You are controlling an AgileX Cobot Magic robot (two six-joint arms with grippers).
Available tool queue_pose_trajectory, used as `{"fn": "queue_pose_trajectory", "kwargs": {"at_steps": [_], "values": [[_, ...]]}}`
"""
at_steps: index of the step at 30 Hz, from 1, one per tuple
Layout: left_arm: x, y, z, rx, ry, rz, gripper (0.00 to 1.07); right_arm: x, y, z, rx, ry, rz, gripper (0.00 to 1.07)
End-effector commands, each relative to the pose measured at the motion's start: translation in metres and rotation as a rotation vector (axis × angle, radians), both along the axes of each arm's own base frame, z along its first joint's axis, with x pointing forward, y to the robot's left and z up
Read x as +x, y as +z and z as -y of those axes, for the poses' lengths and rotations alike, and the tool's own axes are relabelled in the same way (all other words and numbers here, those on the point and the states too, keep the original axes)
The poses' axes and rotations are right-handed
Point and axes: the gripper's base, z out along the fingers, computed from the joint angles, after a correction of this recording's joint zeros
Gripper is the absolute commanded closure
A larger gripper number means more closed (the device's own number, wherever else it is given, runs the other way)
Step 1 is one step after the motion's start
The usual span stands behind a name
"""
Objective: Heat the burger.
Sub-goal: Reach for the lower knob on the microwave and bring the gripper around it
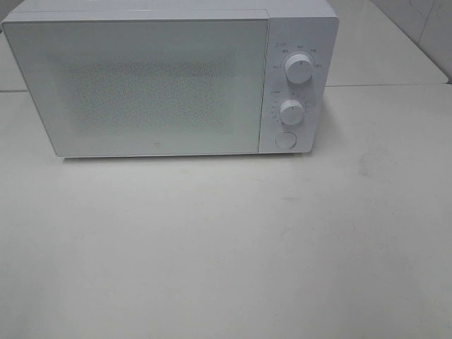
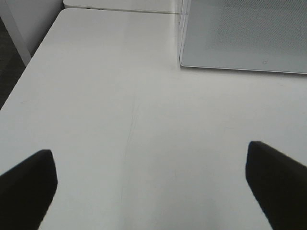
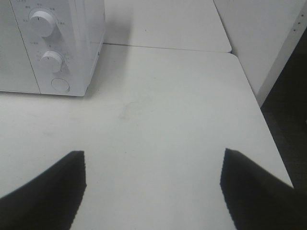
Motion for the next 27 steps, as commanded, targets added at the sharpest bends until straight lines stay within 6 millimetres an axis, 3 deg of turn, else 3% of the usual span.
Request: {"fn": "queue_pose_trajectory", "kwargs": {"at_steps": [1,10,18,27], "values": [[-0.002,0.001,0.0,0.002,0.011,0.032,0.06,0.016,0.007,-0.001,0.011,-0.006,0.025,0.32],[-0.002,0.001,0.0,0.002,0.011,0.032,0.06,0.06,0.012,-0.005,0.009,0.005,0.033,0.32],[-0.002,0.001,0.0,0.002,0.011,0.032,0.06,0.106,0.006,-0.008,0.006,0.016,0.005,0.32],[-0.002,0.001,0.0,0.002,0.011,0.032,0.06,0.144,0.0,-0.012,0.023,0.023,0.058,0.32]]}}
